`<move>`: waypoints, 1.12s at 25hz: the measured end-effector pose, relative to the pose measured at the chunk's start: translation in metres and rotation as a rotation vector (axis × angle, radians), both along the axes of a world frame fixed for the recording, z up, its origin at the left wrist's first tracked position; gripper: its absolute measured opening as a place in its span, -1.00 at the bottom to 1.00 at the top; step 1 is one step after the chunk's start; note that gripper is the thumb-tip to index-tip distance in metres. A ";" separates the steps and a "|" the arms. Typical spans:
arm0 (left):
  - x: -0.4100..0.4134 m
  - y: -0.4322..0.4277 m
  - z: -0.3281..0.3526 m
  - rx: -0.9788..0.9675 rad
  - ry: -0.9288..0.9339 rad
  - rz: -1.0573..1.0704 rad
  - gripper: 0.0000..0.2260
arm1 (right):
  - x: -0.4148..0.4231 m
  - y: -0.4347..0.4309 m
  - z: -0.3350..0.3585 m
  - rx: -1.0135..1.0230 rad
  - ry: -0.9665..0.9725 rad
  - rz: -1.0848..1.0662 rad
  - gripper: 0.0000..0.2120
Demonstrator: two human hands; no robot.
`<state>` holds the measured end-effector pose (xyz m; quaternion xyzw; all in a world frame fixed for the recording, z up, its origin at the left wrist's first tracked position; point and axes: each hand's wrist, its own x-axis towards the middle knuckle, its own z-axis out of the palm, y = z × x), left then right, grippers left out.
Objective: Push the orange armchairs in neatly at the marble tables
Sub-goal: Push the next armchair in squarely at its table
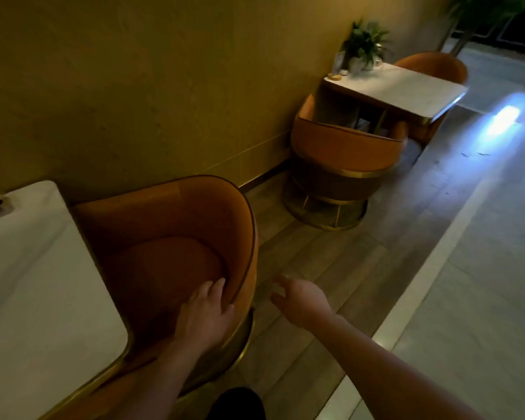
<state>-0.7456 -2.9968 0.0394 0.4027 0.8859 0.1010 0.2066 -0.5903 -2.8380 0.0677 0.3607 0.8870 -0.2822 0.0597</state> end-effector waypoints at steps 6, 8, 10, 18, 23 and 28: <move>-0.012 0.075 -0.014 -0.007 -0.040 0.176 -0.41 | -0.049 0.096 0.001 -0.001 0.001 0.207 -0.58; -0.025 0.102 -0.024 0.014 -0.071 0.240 -0.42 | -0.076 0.127 -0.003 0.004 -0.007 0.270 -0.59; -0.043 0.129 -0.034 -0.004 -0.100 0.303 -0.42 | -0.107 0.154 -0.006 -0.013 -0.018 0.322 -0.64; -0.106 0.214 -0.041 -0.090 -0.187 0.527 -0.37 | -0.234 0.238 -0.007 -0.023 -0.072 0.639 -0.67; -0.135 0.248 -0.057 -0.040 -0.260 0.835 -0.48 | -0.307 0.270 -0.026 0.000 -0.086 0.956 -0.68; -0.146 0.291 -0.069 0.077 -0.310 1.199 -0.59 | -0.384 0.296 -0.058 0.040 -0.141 1.260 -0.64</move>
